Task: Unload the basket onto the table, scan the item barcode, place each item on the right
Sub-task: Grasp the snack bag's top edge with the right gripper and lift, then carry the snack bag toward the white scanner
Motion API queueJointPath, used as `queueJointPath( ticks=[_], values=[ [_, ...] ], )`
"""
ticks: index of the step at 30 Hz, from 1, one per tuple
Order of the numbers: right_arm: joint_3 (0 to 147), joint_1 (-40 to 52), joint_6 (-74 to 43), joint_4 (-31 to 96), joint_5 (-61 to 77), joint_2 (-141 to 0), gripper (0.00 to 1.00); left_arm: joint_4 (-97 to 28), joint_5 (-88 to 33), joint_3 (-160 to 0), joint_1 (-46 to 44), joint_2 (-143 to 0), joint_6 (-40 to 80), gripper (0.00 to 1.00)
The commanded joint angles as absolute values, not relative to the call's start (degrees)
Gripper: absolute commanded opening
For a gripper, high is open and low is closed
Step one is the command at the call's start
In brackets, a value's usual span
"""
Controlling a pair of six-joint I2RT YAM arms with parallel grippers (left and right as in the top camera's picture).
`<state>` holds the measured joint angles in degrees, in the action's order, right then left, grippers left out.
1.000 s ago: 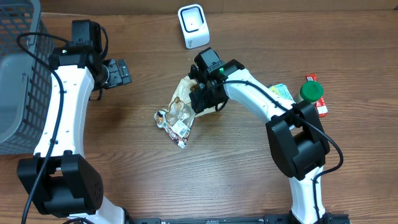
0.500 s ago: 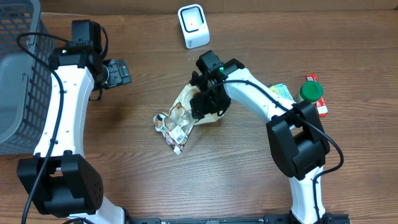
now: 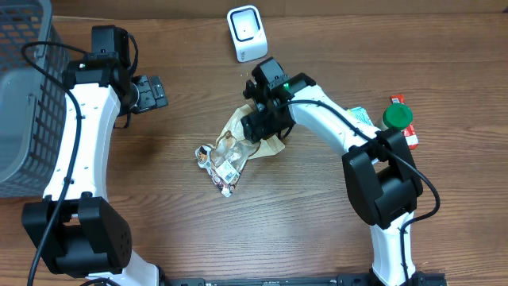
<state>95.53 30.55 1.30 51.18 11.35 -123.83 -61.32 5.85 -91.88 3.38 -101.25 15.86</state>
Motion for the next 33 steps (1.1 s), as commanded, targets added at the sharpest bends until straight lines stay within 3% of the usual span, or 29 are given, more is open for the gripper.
queueJointPath(
  ticks=[1, 13, 17, 23, 33],
  values=[
    [91.8, 31.3, 1.8, 49.5, 13.1, -122.6, 0.81, -61.3, 6.1, -92.7, 2.9, -100.4, 14.6, 1.0],
    [89.3, 30.7, 1.9, 50.2, 18.6, -120.9, 0.42, -61.3, 6.1, -92.7, 2.6, -100.4, 14.6, 1.0],
    [90.8, 29.1, 2.0, 51.5, 22.5, -117.0, 0.06, -61.3, 6.1, -92.7, 2.6, -100.4, 14.6, 1.0],
    [91.1, 27.0, 5.0, 53.6, 31.6, -109.1, 0.04, -61.3, 6.1, -92.7, 2.6, -100.4, 14.6, 1.0],
    [91.1, 23.8, 5.1, 64.5, 33.3, -100.5, 0.04, -61.3, 6.1, -92.7, 2.6, -100.4, 14.6, 1.0]
  ],
)
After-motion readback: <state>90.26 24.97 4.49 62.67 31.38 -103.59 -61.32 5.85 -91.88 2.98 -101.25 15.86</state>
